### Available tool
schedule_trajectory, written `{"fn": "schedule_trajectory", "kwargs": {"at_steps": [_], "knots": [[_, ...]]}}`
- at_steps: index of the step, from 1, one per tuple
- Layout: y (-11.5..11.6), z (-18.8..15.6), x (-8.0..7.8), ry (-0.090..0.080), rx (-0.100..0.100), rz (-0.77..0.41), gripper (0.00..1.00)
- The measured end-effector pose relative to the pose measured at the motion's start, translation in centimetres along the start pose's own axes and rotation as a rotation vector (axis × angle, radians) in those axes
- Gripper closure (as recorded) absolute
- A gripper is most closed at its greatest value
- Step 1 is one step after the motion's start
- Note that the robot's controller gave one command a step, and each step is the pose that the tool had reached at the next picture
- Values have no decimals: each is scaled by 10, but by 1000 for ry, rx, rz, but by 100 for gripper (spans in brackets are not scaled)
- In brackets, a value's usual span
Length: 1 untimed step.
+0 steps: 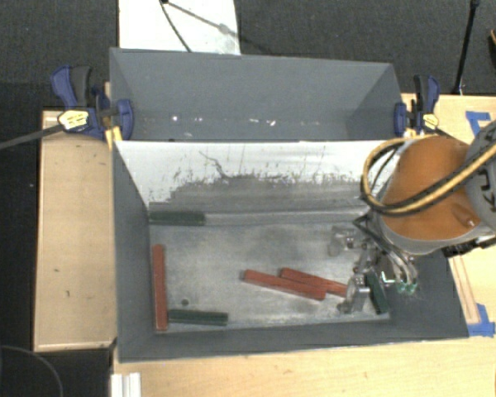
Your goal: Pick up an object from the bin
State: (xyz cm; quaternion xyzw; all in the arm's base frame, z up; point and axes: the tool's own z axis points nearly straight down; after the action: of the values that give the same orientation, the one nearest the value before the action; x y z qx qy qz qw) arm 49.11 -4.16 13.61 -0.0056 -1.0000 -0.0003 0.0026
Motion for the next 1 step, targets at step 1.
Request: {"fn": "schedule_trajectory", "kwargs": {"at_steps": [1], "knots": [[31,68,-11,-1,-2,107,0]]}}
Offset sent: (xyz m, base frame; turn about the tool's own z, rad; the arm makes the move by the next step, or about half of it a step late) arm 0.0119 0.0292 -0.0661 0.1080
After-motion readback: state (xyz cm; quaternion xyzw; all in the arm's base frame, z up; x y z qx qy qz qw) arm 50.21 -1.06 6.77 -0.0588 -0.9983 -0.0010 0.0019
